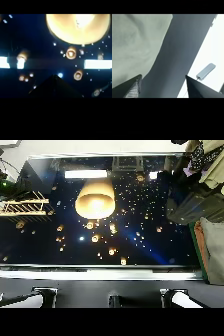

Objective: Fold the clothes and pants, and hang the long-sleeved shirts on hangers.

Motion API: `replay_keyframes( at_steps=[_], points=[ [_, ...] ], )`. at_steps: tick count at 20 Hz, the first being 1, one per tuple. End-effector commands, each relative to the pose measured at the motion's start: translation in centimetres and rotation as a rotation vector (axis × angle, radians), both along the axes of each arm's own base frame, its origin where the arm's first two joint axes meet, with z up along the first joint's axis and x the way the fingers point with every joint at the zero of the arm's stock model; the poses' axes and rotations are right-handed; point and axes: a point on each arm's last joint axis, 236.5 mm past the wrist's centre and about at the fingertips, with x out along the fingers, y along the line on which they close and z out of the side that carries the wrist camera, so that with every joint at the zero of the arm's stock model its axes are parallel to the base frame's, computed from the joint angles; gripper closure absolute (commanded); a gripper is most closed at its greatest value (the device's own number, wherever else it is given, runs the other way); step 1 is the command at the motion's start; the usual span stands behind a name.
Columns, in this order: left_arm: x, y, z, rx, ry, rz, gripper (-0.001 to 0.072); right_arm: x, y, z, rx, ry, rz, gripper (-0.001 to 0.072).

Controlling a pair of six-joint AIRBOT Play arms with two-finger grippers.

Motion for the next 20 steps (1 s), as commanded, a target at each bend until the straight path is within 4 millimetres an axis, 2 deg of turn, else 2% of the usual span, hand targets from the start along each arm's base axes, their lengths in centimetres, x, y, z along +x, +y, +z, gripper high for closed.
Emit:
replay_keyframes(
  at_steps=[1, 2, 3, 4, 5, 6, 7, 9, 10, 11, 13, 14, 16, 17, 20],
  points=[
    [0.7, 0.0, 0.2, 0.000, -0.028, 0.008, 0.0694, 4.2, 0.6, -0.2, 0.016, -0.235, 0.034, 0.0129],
    [1.1, -0.1, 0.4, 0.000, -0.044, 0.009, 0.0694, 7.4, 1.2, -0.1, 0.041, -0.388, 0.071, 0.0138],
    [1.3, -0.4, 0.3, 0.000, -0.048, 0.004, 0.0694, 11.3, 2.3, 0.4, 0.088, -0.557, 0.128, 0.0182],
    [1.5, -0.8, -0.2, -0.002, -0.037, -0.007, 0.0694, 16.0, 3.9, 1.7, 0.136, -0.755, 0.207, 0.0201],
    [1.5, -1.3, -1.0, 0.001, -0.021, -0.030, 0.0694, 20.0, 5.8, 3.5, 0.176, -0.905, 0.311, 0.0261],
    [1.4, -1.8, -2.0, 0.011, -0.003, -0.060, 0.0694, 23.8, 8.5, 5.5, 0.215, -1.021, 0.450, 0.0271],
    [1.2, -2.2, -3.1, 0.026, 0.019, -0.082, 0.0694, 26.6, 11.7, 6.9, 0.262, -1.086, 0.574, 0.0275],
    [0.1, -2.4, -5.9, 0.064, 0.083, -0.097, 0.0695, 30.0, 19.7, 8.2, 0.371, -1.119, 0.828, 0.0286],
    [-0.6, -2.5, -7.2, 0.081, 0.113, -0.105, 0.0695, 30.5, 23.7, 8.2, 0.425, -1.100, 0.934, 0.0294],
    [-1.3, -2.7, -8.1, 0.096, 0.121, -0.119, 0.0695, 30.5, 27.8, 7.9, 0.483, -1.068, 1.036, 0.0347],
    [-2.6, -2.7, -8.9, 0.116, 0.094, -0.130, 0.0695, 29.1, 34.8, 7.2, 0.578, -0.983, 1.228, 0.0634],
    [-3.2, -2.6, -8.9, 0.120, 0.074, -0.127, 0.0695, 28.3, 37.4, 6.9, 0.603, -0.940, 1.313, 0.0680],
    [-4.5, -2.0, -8.8, 0.151, 0.036, -0.130, 0.0695, 26.7, 41.2, 6.5, 0.638, -0.881, 1.429, 0.0680],
    [-5.2, -1.9, -8.7, 0.165, 0.025, -0.141, 0.0694, 26.1, 42.2, 6.4, 0.647, -0.856, 1.462, 0.0680],
    [-6.4, -1.2, -8.9, 0.193, 0.052, -0.144, 0.0693, 25.1, 43.4, 6.1, 0.659, -0.820, 1.511, 0.0680]
  ],
)
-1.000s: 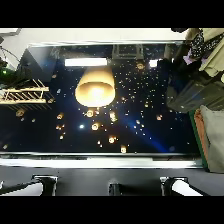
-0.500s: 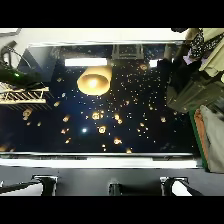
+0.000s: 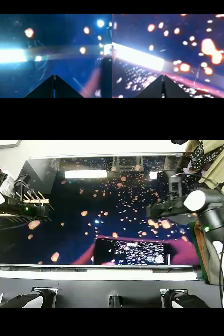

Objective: Fold the clothes and pants, and hang the long-sleeved shirts on hangers.

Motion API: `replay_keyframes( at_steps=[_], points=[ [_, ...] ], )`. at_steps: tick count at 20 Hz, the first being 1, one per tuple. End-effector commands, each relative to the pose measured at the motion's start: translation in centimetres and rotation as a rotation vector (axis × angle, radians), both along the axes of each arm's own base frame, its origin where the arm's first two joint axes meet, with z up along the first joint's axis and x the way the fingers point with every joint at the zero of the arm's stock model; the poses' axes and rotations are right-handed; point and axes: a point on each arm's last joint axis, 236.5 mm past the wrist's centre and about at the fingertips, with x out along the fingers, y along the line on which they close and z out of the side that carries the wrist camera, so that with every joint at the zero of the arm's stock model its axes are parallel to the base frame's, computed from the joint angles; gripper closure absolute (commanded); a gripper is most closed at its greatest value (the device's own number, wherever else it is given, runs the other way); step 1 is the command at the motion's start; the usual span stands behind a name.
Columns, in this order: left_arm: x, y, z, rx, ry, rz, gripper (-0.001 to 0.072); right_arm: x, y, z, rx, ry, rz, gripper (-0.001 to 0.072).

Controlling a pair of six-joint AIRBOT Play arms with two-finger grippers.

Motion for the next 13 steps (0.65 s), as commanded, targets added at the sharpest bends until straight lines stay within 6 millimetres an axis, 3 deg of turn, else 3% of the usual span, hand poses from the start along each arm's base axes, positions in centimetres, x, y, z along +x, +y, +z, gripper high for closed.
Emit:
replay_keyframes(
  at_steps=[1, 5, 13],
  points=[
    [-1.2, 0.6, -0.4, 0.035, -0.001, -0.012, 0.0692, -1.4, 2.5, -0.2, -0.039, 0.002, 0.098, 0.0679],
    [-1.1, 0.6, -0.4, 0.034, 0.000, -0.012, 0.0692, -2.7, 1.7, -1.0, -0.073, 0.061, 0.103, 0.0675],
    [-1.1, 0.6, -0.4, 0.034, 0.000, -0.012, 0.0692, -2.5, 1.7, -0.9, -0.072, 0.054, 0.101, 0.0675]
  ],
)
